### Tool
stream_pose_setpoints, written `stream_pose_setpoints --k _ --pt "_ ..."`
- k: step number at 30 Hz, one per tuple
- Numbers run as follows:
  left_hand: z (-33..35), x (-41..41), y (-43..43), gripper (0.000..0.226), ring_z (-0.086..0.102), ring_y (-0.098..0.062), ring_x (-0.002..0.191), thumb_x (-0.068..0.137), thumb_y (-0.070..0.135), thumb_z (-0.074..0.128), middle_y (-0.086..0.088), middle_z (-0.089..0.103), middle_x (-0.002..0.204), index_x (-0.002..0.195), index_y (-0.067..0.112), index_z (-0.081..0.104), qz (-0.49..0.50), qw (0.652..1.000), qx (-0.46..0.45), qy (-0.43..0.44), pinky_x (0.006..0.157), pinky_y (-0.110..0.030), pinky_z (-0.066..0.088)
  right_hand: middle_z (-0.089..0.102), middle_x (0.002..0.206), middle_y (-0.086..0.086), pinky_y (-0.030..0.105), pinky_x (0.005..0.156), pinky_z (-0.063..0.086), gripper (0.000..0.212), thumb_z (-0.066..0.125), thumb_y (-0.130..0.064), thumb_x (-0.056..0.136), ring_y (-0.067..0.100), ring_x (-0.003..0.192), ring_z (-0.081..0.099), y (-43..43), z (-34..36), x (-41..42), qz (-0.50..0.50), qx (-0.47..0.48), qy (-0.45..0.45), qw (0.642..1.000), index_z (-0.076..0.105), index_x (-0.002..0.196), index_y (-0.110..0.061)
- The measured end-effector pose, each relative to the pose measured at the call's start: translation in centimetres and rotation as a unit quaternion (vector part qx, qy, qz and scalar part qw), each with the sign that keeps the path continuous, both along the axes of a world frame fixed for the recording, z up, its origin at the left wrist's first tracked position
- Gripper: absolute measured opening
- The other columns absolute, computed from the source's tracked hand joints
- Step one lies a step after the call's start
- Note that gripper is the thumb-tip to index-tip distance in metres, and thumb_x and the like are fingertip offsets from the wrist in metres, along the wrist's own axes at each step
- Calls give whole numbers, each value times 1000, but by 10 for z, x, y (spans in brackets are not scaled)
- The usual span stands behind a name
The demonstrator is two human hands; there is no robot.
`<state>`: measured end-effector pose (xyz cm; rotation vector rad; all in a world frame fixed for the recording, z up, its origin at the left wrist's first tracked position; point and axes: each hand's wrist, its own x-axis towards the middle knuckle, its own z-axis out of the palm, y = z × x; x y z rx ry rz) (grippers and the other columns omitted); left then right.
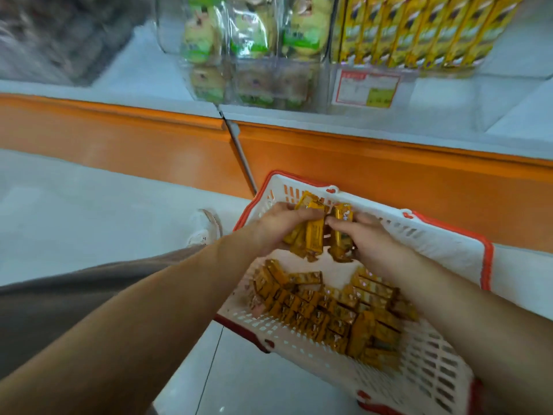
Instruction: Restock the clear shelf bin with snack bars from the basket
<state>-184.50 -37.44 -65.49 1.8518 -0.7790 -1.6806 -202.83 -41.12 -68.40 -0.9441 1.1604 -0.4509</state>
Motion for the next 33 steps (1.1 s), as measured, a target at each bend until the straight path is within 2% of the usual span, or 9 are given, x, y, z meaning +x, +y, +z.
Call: stream_pose_setpoints --k 5,7,11,13,16,20,23,28,33 --pt "100 1 1 49 75 -28 95 76 45 87 -6 77 101 112 19 66 -27 992 -101 -72 89 -54 61 62 69 -1 32 49 54 41 73 -51 72 16 52 61 -4 127 -24 8 -105 -17 994 66 99 -21" --pt "137 0 5 64 76 -23 90 68 47 89 -5 76 102 119 21 63 -39 985 -145 -84 86 -50 62 57 59 -1 30 43 49 40 65 -56 81 16 44 56 -8 170 -37 -3 -142 2 990 68 100 -22" --pt "188 -8 17 82 77 -18 81 49 57 85 -1 76 98 121 29 58 -16 973 -204 -105 76 -42 64 61 60 13 31 42 50 27 57 -37 95 27 47 59 -5 224 -57 -59 -120 -32 990 71 90 -15" --pt "193 -10 21 77 77 -19 78 52 54 86 0 77 92 119 28 60 15 970 -225 -91 72 -43 65 67 70 12 32 44 53 16 62 -31 92 26 51 65 0 231 -55 -48 -129 -75 988 68 89 -17" --pt "191 -12 26 64 76 -28 74 59 47 85 -1 78 78 115 23 62 61 970 -230 -50 70 -53 63 69 79 9 25 38 43 33 72 -43 72 21 46 57 9 228 -52 -43 -138 -100 984 63 92 -18" --pt "189 -20 27 71 74 -37 78 59 47 84 -8 78 83 119 19 60 83 971 -223 -24 78 -61 59 65 77 4 23 38 38 46 79 -52 65 17 45 53 13 231 -43 -50 -79 -140 986 65 93 -18" --pt "194 -38 -4 80 77 -34 86 52 55 85 -8 79 92 121 22 60 49 970 -236 12 83 -58 61 66 77 4 25 40 43 18 85 -28 68 16 53 60 -8 239 -57 -73 -133 -164 975 74 81 -23" --pt "199 -51 -25 75 78 -24 81 61 49 83 -5 79 95 126 22 59 35 970 -240 25 68 -39 62 66 79 9 31 52 49 44 61 -36 82 19 61 61 -20 242 -71 -89 -63 -191 976 71 113 -7" --pt "199 -50 -23 81 78 -24 81 56 52 92 -3 79 93 125 24 59 44 967 -250 22 75 -45 63 66 79 10 26 43 42 42 56 -48 88 18 54 55 -20 239 -64 -64 -52 -198 977 72 105 -14"
